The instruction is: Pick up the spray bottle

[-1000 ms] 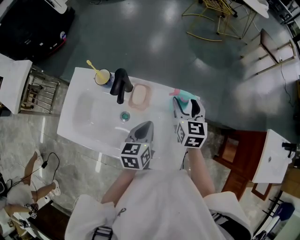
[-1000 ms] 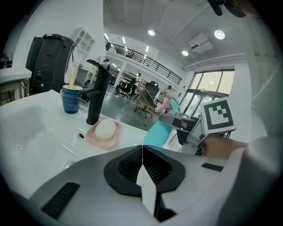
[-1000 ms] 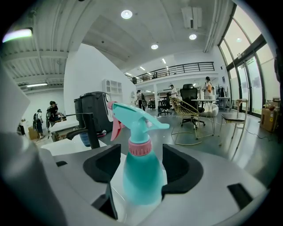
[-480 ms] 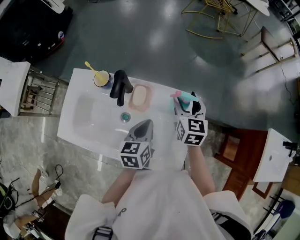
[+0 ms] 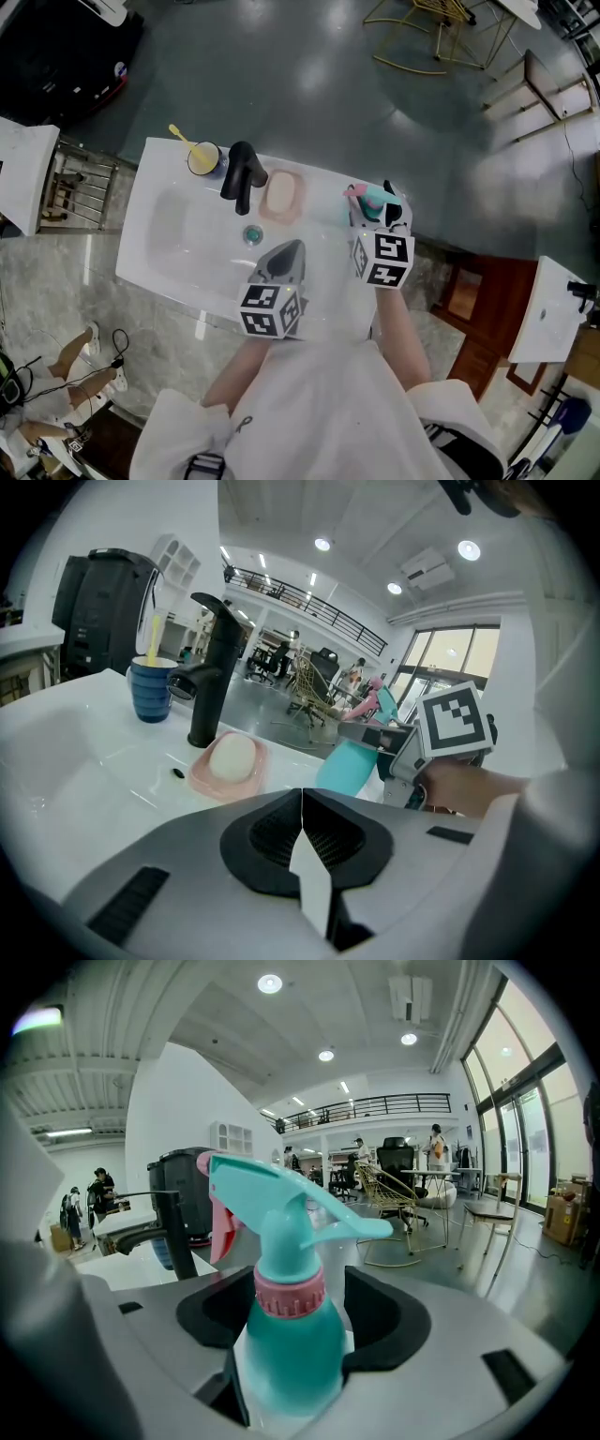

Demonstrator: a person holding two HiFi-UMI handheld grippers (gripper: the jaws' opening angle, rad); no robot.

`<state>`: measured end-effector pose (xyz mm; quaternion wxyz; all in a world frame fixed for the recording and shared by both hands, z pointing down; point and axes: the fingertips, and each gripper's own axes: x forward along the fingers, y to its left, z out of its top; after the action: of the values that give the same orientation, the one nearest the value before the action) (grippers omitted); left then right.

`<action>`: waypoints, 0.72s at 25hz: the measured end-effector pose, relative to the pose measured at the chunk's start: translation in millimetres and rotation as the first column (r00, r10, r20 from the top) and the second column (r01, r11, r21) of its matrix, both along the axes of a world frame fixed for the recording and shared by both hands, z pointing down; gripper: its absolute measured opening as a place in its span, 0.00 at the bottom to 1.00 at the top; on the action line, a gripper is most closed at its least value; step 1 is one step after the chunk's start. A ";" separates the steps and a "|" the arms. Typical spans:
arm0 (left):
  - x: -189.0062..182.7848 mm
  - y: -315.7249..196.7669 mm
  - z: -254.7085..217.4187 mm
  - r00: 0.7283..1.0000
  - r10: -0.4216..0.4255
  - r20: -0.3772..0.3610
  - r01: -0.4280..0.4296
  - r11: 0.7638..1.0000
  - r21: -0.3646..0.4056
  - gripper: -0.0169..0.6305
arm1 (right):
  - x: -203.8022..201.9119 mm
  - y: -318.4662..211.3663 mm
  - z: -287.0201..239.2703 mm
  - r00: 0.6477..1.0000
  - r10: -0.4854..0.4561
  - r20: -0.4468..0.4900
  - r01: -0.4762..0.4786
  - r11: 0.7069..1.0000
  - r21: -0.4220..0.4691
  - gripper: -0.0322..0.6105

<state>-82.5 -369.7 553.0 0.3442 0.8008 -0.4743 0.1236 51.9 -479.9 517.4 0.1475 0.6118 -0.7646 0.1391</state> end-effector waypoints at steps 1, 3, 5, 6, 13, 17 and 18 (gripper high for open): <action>-0.2 0.1 0.5 1.000 0.001 0.000 -0.001 1.000 -0.001 0.07 | -0.6 -0.3 1.9 1.000 -0.002 -0.003 0.002 1.000 -0.009 0.49; -1.0 -0.3 1.1 1.000 0.003 0.000 -0.003 1.000 -0.002 0.07 | -2.4 -0.6 5.4 1.000 -0.007 -0.010 0.007 1.000 -0.024 0.49; -1.2 -0.8 1.2 1.000 0.005 -0.001 -0.005 1.000 -0.002 0.07 | -3.2 -0.4 6.7 1.000 -0.009 -0.019 0.009 1.000 -0.028 0.49; -0.9 -1.1 1.1 1.000 0.006 -0.002 -0.006 1.000 -0.002 0.07 | -3.1 -0.3 6.6 1.000 -0.008 -0.023 0.008 1.000 -0.027 0.49; 2.5 -2.2 1.0 1.000 0.016 -0.008 -0.017 1.000 -0.002 0.07 | -3.7 -2.5 7.1 1.000 -0.019 -0.022 0.018 0.999 -0.042 0.49; 5.8 -1.1 1.5 1.000 0.026 -0.012 -0.026 1.000 -0.001 0.07 | -4.8 -2.8 7.9 0.999 -0.031 -0.025 0.030 0.998 -0.049 0.49; 6.5 -0.8 1.4 1.000 0.028 -0.013 -0.028 1.000 0.000 0.07 | -4.6 -2.8 7.9 0.999 -0.030 -0.026 0.029 0.998 -0.048 0.49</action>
<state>-76.0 -370.5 554.4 0.3455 0.8081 -0.4607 0.1235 47.3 -482.7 525.3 0.1743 0.5985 -0.7680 0.1468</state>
